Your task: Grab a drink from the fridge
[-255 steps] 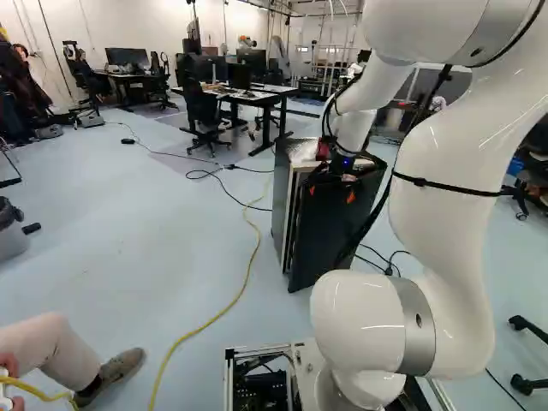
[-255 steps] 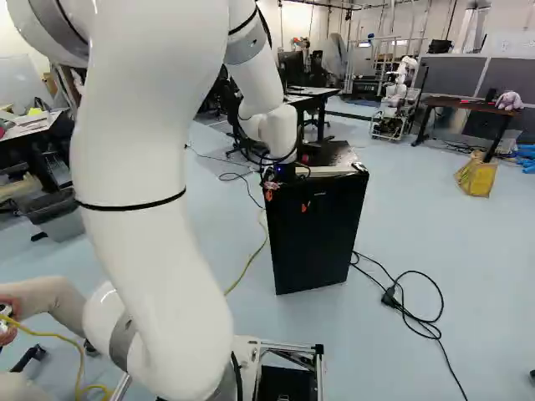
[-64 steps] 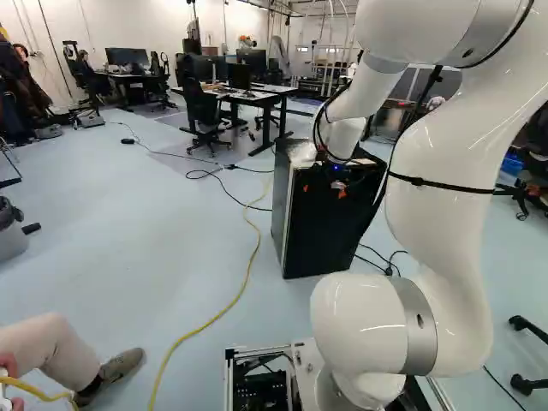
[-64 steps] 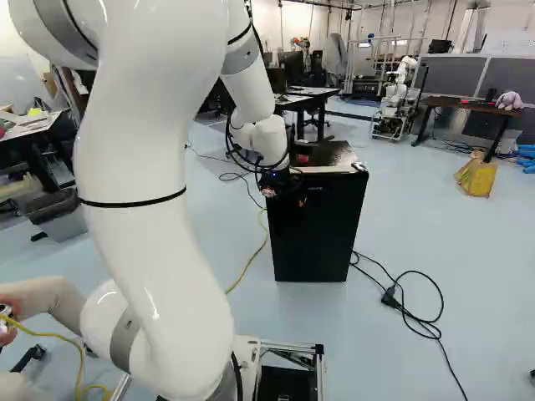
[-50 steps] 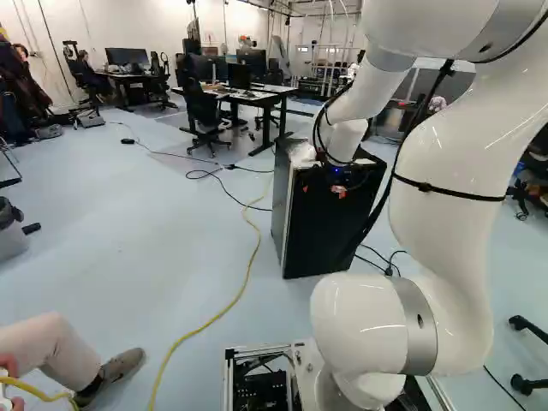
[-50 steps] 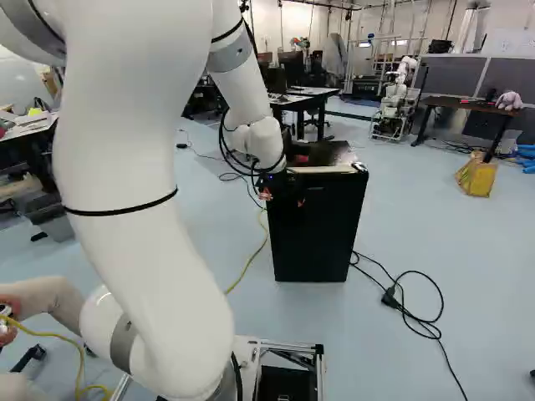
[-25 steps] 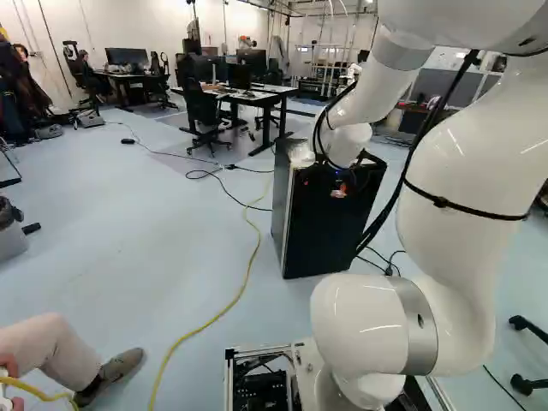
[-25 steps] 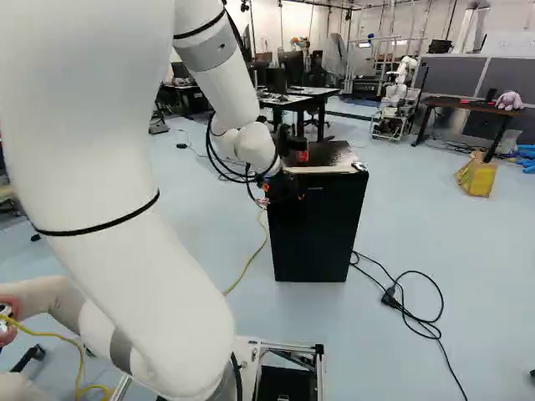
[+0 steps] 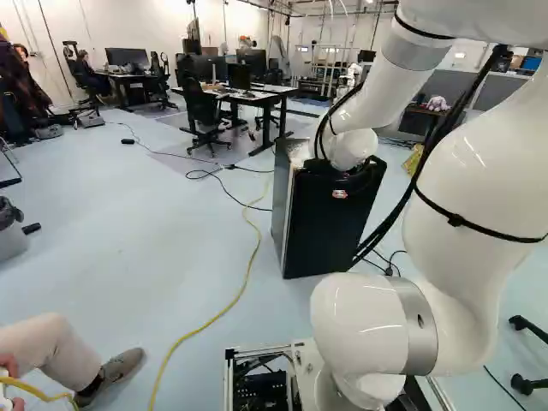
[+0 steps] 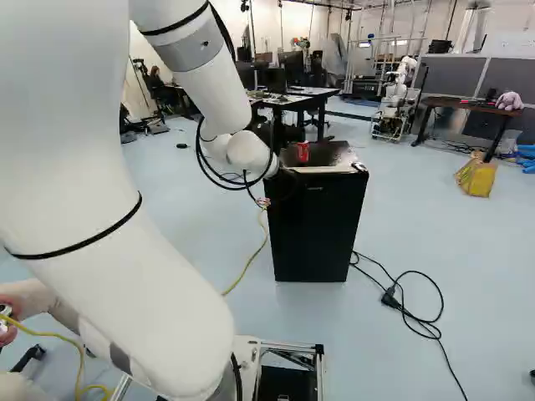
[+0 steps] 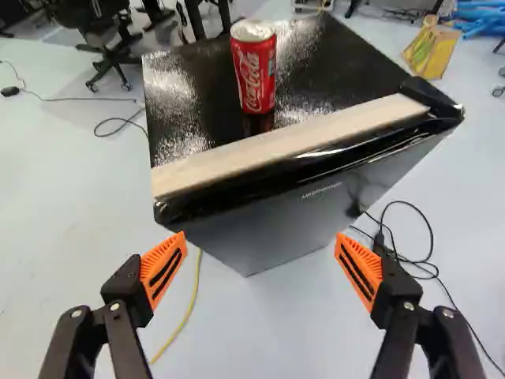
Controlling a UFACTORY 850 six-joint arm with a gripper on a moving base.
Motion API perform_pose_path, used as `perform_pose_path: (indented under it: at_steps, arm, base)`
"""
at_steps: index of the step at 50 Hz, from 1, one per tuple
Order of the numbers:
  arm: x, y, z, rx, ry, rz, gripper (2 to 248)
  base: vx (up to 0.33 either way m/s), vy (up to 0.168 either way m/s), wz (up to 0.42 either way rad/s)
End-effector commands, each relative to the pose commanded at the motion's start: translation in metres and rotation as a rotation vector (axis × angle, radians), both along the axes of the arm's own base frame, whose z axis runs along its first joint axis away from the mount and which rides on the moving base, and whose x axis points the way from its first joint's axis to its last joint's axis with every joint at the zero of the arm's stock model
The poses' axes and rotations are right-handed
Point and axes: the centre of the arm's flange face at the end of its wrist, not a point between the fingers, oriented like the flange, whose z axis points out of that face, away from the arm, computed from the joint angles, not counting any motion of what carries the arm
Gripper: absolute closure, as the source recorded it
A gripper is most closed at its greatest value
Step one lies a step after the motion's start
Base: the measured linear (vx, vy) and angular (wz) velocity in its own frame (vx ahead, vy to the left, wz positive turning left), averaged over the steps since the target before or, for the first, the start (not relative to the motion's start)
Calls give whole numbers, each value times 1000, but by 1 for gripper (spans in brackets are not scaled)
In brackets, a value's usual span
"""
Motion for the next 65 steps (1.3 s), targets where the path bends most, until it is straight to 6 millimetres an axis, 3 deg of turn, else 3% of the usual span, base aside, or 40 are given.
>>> perform_pose_path:
  at_steps: [28, 47, 65]
  arm:
    - [13, -3, 16, -97, -256, 22, 3]
    - [28, -3, 9, -142, -355, 59, 3]
    - [44, -4, -10, -137, -334, 66, 3]
  base:
    - [0, 0, 0]
    - [0, 0, 0]
    - [0, 0, 0]
